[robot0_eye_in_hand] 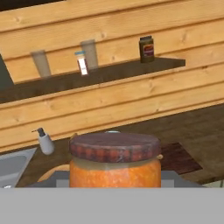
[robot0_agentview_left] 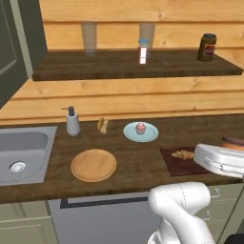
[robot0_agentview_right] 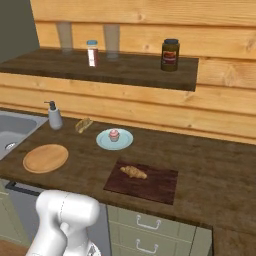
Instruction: From the different types of pastries on the counter, select a croissant and place it on the cutting board. Then retrieve a jar of jam from the cabinet and place it alongside the croissant on the cutting board.
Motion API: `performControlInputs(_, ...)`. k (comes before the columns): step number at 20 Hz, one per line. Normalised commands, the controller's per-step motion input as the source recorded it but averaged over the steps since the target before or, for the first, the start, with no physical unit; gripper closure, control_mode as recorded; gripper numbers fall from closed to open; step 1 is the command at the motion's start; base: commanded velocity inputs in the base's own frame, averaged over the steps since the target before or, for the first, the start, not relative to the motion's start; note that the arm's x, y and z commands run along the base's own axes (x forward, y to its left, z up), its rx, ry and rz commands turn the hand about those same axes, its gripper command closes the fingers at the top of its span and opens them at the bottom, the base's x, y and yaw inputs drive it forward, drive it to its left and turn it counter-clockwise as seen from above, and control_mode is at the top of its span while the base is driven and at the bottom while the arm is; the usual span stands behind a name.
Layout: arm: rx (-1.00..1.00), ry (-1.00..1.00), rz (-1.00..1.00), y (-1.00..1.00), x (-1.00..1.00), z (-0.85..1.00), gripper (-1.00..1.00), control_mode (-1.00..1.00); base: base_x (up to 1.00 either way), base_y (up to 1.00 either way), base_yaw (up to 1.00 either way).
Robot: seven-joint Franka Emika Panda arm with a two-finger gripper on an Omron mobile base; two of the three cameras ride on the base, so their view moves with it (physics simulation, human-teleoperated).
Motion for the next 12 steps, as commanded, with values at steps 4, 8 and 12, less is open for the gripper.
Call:
performControlInputs(4, 0.00, 0.00, 0.00, 0.00, 0.00, 0.00, 1.00, 1.00, 0.06, -0.07, 0.01)
performControlInputs(8, 0.00, 0.00, 0.00, 0.00, 0.00, 0.00, 1.00, 1.00, 0.12, -0.03, 0.00)
performControlInputs(12, 0.00, 0.00, 0.00, 0.00, 0.00, 0.00, 1.00, 1.00, 0.36, -0.14, 0.00)
